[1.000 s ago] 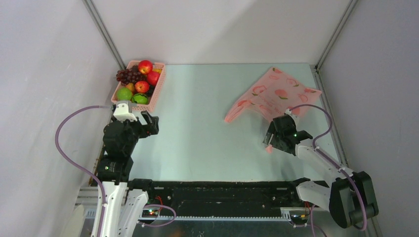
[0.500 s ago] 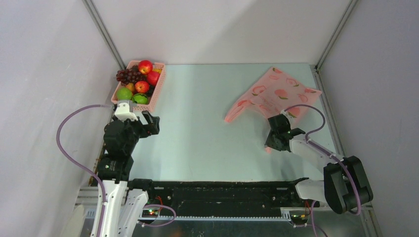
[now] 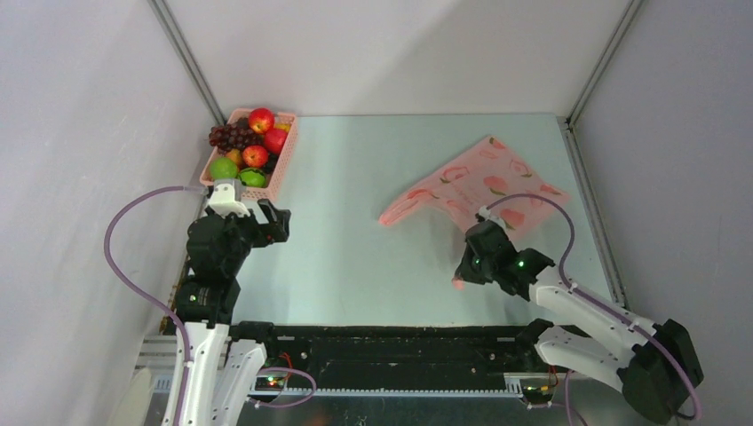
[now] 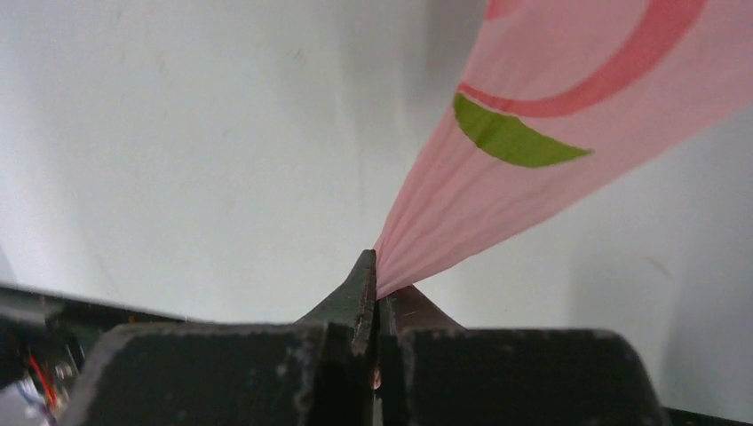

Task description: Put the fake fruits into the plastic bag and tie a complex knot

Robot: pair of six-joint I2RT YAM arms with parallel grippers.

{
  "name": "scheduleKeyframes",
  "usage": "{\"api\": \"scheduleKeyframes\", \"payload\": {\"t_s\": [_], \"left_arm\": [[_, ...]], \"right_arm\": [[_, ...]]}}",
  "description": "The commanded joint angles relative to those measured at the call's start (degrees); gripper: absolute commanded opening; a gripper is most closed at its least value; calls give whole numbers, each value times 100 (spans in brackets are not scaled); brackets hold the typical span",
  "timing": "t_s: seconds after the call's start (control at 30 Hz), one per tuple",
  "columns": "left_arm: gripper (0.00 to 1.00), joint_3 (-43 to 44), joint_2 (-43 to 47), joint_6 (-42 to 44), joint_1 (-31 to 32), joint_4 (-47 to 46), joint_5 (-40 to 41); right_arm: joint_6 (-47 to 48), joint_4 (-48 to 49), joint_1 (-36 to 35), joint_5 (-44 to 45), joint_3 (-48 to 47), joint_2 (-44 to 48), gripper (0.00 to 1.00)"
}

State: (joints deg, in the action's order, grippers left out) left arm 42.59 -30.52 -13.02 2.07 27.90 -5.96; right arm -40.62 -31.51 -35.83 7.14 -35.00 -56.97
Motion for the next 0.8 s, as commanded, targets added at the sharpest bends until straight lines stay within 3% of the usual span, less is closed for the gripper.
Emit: {"api": "scheduleKeyframes", "payload": {"t_s": [0.0,0.17,0.3,0.37,0.5,0.77], "left_arm": [[94,-23,-56,1,-31,-208,-55],[96,-26,-58,1,-31,-216,-20],[97,-48,-31,1,-31,-253,-37],[97,-47,-56,-1,-31,-241,-44],[99,-12,-69,-12,-31,-220,-57],[99,-38,-13,-34,-31,-273,-218]], "right_arm": [[-790,-286,-998,120,115,231,0],[-1810,-137,-2468,645,134,20,8],[-1981,-56,-2983,829,-16,-260,32],[-1896,-334,-3065,969,-347,-397,49],[-1397,-858,-3202,1404,-891,-493,71],[697,-1050,-2954,2122,-2105,-1134,86]]}}
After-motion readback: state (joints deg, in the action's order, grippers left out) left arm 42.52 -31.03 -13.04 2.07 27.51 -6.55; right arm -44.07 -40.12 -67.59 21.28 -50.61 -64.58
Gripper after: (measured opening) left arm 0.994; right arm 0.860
